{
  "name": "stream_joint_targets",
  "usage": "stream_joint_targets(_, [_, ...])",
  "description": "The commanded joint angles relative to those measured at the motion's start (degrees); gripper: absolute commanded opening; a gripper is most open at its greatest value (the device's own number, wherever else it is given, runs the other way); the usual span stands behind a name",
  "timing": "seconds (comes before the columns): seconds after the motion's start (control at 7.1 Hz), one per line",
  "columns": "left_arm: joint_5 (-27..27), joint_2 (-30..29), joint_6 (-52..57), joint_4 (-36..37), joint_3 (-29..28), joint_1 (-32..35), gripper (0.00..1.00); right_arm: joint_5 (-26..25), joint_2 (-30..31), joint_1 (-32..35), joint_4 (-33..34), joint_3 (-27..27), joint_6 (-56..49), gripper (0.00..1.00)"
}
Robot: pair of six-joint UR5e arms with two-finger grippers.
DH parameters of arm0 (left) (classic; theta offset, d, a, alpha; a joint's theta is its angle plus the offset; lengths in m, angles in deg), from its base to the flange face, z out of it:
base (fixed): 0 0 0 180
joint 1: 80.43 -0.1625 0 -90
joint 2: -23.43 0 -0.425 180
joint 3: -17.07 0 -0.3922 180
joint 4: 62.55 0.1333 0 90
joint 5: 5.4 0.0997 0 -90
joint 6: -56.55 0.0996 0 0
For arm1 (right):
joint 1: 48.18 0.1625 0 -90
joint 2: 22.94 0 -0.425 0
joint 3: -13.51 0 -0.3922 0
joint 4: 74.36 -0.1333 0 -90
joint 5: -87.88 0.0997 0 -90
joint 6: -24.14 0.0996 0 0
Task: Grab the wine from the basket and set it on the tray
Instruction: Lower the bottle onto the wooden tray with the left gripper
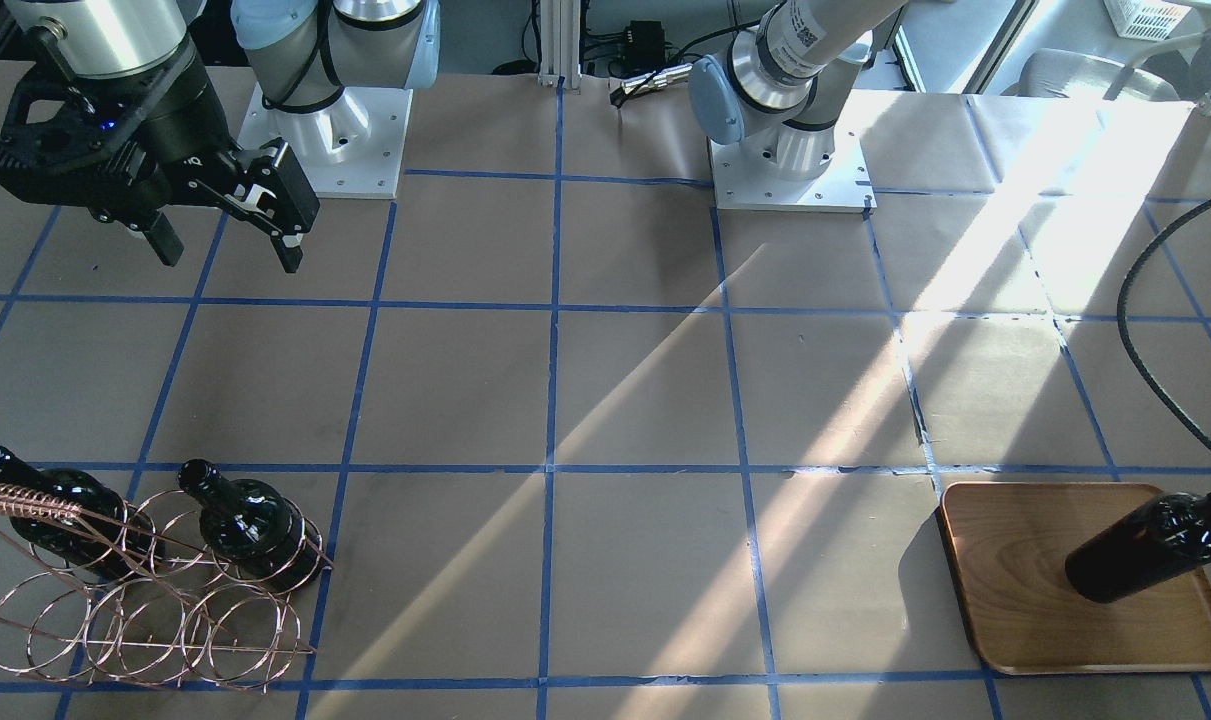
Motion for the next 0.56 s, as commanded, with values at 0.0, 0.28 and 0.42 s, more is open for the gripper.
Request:
stream_joint_targets(0.0, [-0.05,-0.25,0.00,0.19,0.18,-0.02,0.00,-0.07,0.00,0.00,0.03,0.00,0.00,1.00])
stream_joint_targets(0.28, [-0.23,-0.51,0.00,1.86,0.27,-0.02,0.00,0.02,0.00,0.00,0.11,0.00,0.00,1.00])
stream_joint_targets(0.42, [-0.31,-0.60,-0.26,1.86,0.27,-0.02,0.00,0.02,0.00,0.00,0.03,0.00,0.00,1.00])
